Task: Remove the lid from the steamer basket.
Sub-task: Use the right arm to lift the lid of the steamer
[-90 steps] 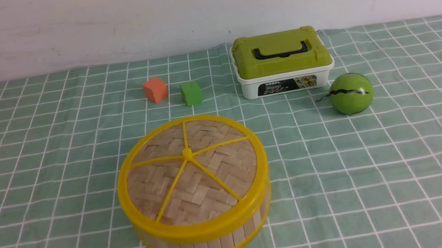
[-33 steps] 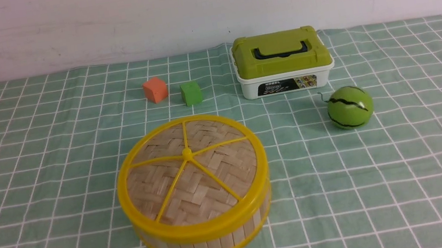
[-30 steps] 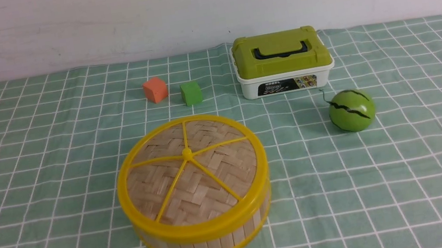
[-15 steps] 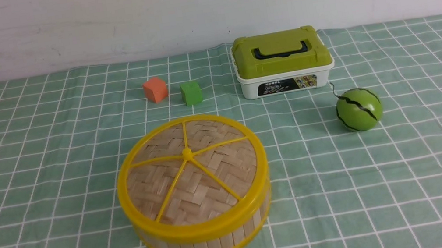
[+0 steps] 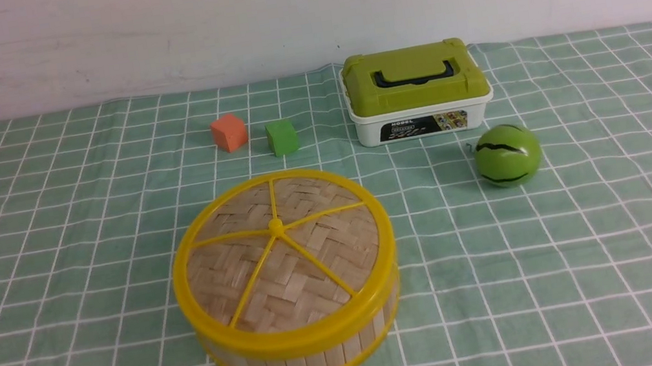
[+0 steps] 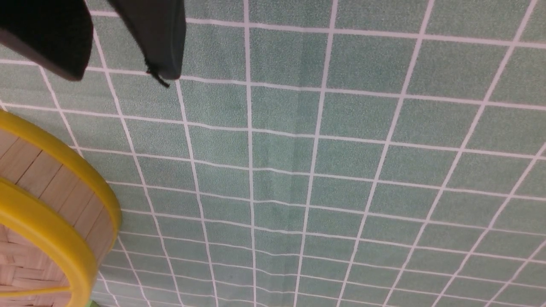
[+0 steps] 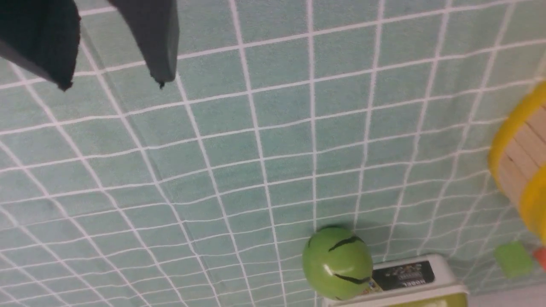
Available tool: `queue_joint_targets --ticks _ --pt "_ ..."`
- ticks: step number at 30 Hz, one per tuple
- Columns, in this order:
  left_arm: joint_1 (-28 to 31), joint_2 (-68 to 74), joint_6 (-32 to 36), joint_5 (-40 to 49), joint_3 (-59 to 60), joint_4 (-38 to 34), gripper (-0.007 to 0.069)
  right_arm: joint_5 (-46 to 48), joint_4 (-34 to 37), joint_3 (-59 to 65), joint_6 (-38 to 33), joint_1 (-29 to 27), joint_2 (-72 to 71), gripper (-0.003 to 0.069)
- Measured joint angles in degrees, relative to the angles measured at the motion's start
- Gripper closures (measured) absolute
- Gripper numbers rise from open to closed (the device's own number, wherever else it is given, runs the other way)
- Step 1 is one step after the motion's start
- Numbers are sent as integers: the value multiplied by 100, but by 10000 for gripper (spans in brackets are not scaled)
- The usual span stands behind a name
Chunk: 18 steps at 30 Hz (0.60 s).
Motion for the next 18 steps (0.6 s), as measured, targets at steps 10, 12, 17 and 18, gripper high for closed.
queue_joint_targets --ticks 10,12,17,18 --pt "0 0 0 0 0 0 386 19 4259 20 278 0 0 418" --pt "0 0 0 0 0 0 386 -5 4585 20 206 0 0 418" --pt "0 0 0 0 0 0 386 -358 4757 20 -211 0 0 418" --pt "0 0 0 0 0 0 386 -393 4763 20 -220 0 0 418"
